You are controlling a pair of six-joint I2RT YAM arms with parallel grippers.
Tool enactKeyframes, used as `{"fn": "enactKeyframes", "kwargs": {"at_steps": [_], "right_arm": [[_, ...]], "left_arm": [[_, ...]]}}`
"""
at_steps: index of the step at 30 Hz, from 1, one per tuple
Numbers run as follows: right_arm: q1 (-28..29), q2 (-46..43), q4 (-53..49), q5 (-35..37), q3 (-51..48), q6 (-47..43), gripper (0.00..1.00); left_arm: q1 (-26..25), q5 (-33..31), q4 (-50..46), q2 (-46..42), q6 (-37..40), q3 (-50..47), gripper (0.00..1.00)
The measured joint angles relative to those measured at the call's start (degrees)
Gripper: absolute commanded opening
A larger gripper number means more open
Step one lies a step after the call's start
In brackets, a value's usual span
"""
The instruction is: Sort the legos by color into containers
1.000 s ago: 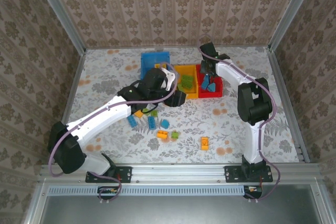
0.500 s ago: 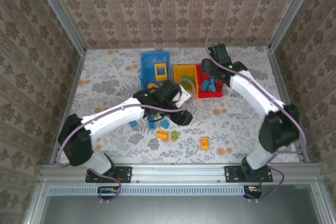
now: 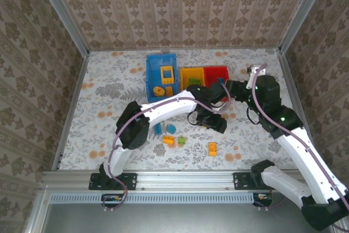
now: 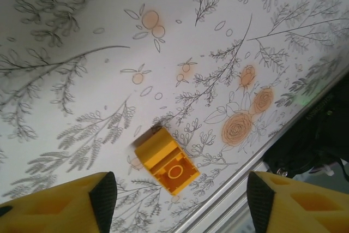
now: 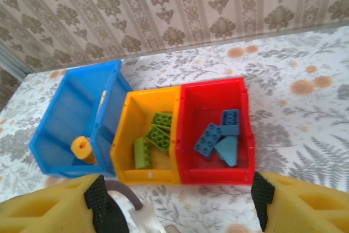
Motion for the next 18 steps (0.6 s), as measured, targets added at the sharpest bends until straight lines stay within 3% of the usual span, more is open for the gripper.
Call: {"fn": "enactKeyframes", "kwargs": {"at_steps": [6, 18], "right_arm": [[-1.0, -5.2, -3.3, 0.6, -3.7, -0.9, 0.77], [-1.2, -10.9, -10.0, -0.7, -6.7, -0.4, 0.78]], "left_arm": [[-2.8, -2.6, -9.2, 2.1, -3.7, 2.4, 0.75], [-5.4, -2.5, -10.2, 6.3, -6.3, 3.4, 0.76]]}}
